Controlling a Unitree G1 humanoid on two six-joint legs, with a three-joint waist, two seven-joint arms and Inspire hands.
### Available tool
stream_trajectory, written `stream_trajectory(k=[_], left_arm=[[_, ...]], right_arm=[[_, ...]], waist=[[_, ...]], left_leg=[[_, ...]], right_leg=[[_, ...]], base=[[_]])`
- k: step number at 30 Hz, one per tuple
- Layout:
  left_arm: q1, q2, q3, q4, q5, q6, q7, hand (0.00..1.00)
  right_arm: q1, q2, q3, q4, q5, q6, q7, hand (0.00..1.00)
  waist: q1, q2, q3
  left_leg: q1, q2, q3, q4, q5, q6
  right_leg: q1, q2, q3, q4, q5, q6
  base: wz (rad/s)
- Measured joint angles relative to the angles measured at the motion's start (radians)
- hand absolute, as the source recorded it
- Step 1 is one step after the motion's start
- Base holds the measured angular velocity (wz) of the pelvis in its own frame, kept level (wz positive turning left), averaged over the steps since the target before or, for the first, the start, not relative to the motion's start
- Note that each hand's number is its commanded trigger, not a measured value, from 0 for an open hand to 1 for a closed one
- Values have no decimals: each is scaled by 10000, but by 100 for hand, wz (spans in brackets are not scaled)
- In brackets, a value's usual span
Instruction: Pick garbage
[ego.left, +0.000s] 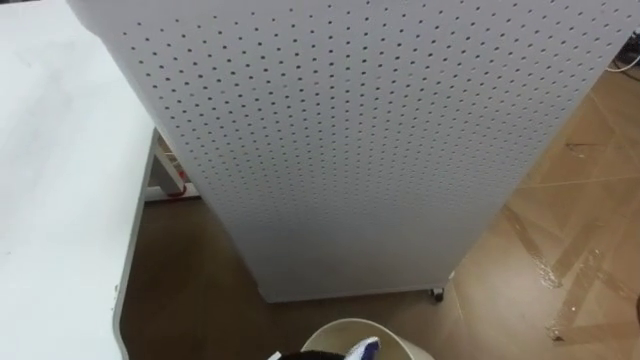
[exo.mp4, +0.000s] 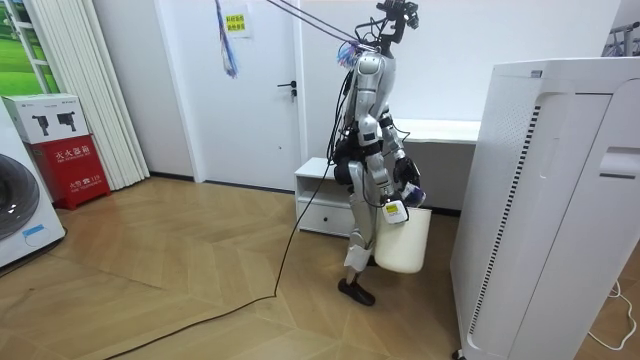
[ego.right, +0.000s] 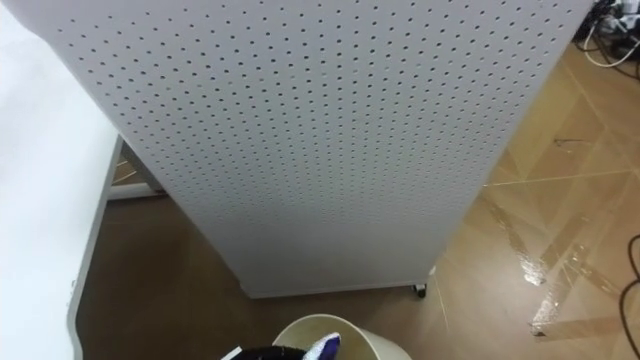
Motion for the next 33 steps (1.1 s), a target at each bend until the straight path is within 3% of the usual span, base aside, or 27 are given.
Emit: stream_trajectory(k=[29,33], left_arm=[[81,26,42,848,2,-100,0,0],[131,111,64,1160,570,-106,15,0]], right_arm=[[85,-36,7,145,697,-190,-18,100],[89,-48,8,258,696,-199,-23,100]], waist=[[40,0,-7],[53,2,-9]], left_leg=[[-220,3,-82,175,-2,27],[-97,-4,-83,145,-2,27]], right_leg=[[-112,-125,-266,89,-42,-49],[-14,-128,-262,96,-53,-55]], base=[[1],[0]])
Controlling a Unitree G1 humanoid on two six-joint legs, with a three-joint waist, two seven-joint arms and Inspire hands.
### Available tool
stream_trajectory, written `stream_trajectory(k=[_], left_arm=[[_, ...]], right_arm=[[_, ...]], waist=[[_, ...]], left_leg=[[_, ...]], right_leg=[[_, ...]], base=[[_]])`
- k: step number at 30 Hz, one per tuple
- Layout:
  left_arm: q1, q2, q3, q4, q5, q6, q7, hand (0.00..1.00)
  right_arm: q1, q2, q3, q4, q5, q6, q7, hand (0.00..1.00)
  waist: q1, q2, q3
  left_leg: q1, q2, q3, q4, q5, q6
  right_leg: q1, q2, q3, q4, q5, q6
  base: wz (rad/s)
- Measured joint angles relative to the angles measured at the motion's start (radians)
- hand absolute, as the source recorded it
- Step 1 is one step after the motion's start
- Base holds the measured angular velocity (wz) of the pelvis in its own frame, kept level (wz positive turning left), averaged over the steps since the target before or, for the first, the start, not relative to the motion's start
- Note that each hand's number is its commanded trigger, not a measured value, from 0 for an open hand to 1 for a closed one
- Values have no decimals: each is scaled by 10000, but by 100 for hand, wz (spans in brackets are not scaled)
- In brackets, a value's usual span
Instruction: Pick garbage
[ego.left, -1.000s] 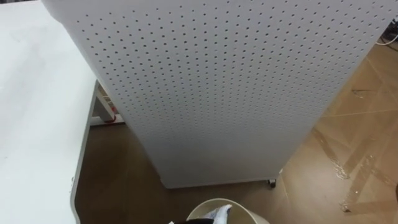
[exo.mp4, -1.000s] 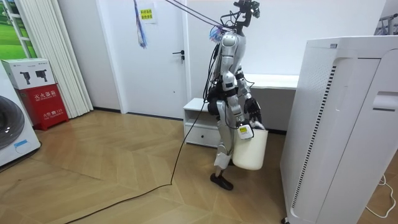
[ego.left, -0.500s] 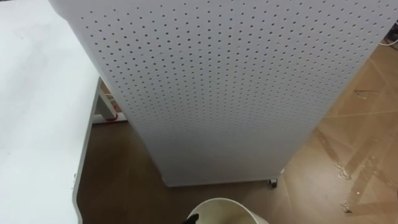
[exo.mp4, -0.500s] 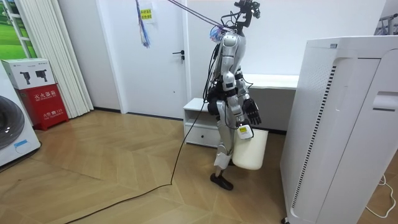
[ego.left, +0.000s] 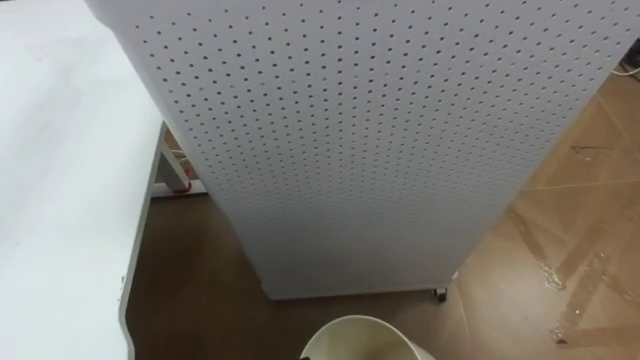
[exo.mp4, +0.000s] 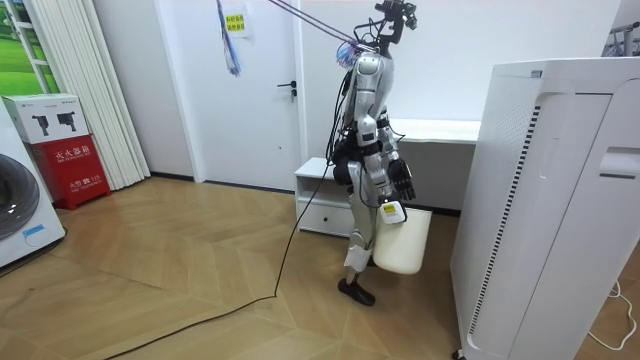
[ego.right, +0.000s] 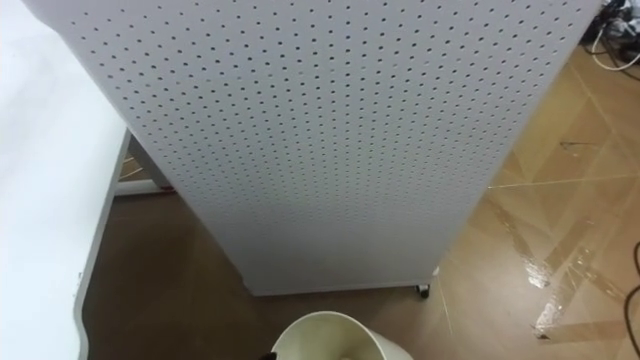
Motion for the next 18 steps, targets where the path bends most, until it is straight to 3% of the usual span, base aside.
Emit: stream_trajectory(k=[7,14,18], left_arm=[[181,92,467,604,360,-64,-4,0],[1066,154,1445,1646,1159,-62,0,0],[1476,-35,2174,2184,1119,-108,-3,0]], right_arm=[[342,-90,-2,206,193,-25,130,100],[1209,-167,-430,701,339,-20,494,100],[1656,-116,-957,863,340,-23,703,100]], waist=[[42,6,-9],[-37,-76,-188],[-10,-253,-295]], left_leg=[[651,-4,-35,-216,-2,-11],[2071,-175,-142,-1184,83,-153],[3031,-185,-194,-1780,138,-254]], right_leg=[[693,63,-47,-270,-53,26],[2152,173,-278,-1148,-63,117],[3181,329,-489,-1815,-39,144]], base=[[1],[5],[7]])
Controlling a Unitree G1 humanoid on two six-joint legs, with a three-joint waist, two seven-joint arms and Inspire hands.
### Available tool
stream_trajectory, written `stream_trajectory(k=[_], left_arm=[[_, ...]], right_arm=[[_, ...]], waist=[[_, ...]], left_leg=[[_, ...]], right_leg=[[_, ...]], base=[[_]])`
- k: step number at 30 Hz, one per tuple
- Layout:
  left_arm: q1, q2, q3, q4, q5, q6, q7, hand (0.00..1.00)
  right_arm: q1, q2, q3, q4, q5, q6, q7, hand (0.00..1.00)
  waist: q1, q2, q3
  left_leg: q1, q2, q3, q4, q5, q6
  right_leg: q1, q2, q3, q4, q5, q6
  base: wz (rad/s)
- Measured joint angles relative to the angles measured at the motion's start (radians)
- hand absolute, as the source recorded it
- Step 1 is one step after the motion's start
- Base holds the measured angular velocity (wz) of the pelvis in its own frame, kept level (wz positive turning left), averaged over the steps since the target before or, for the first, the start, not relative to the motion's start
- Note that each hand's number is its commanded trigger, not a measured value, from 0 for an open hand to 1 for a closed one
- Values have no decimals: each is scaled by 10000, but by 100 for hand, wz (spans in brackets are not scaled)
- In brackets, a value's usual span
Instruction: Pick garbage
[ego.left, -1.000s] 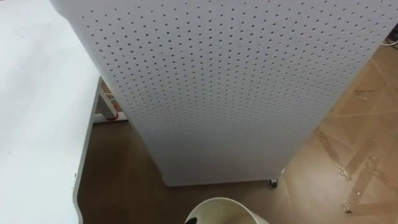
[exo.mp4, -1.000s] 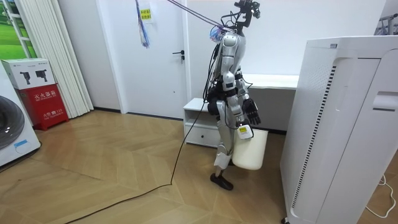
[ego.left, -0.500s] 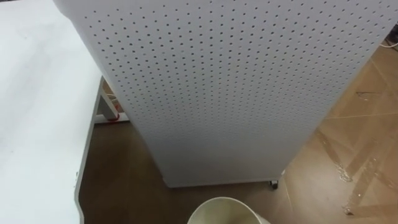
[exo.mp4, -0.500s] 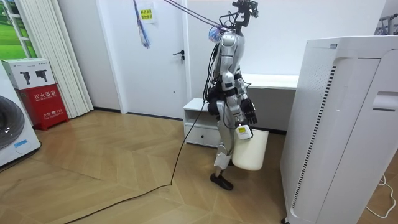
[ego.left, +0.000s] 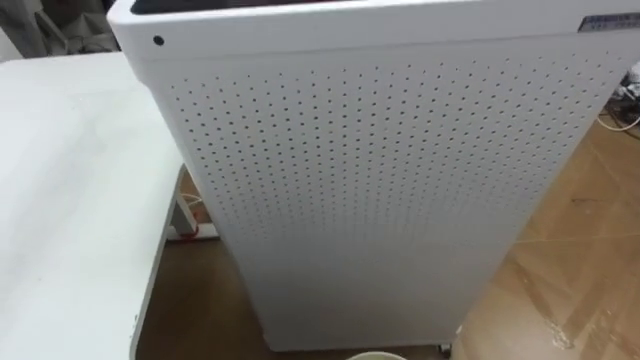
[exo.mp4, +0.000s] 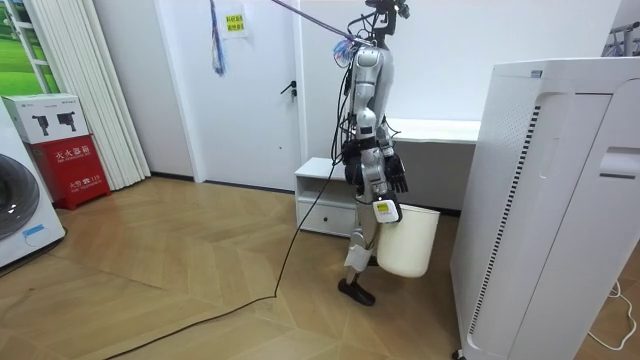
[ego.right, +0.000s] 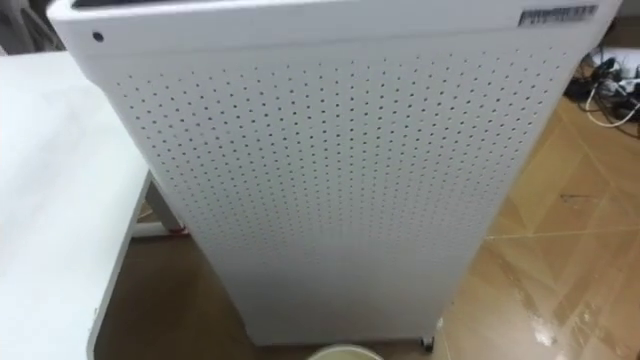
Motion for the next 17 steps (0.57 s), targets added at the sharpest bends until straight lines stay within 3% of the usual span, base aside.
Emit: stream_trajectory(k=[4,11,17], left_arm=[[362,12,548,27,-50,0,-3,0],[773,-124,1776,327,-644,79,1,0],[879,-249,2209,480,-1421,635,2,0]], right_arm=[[350,-1,-398,21,-15,8,55,100],[873,-15,-1130,26,-18,59,-34,100],[1177,54,-1663,138,-95,430,-139,100]], waist=[[-1,-186,-88],[60,-366,-59],[192,-472,-27]], left_leg=[[704,10,-33,-510,37,-111],[1550,24,-90,-922,-29,-232],[2162,31,27,-1130,-92,-328]], right_leg=[[727,184,-54,-547,-2,15],[1620,355,-28,-1194,-23,53],[2154,463,78,-1416,-69,92]], base=[[4],[-1],[-7]])
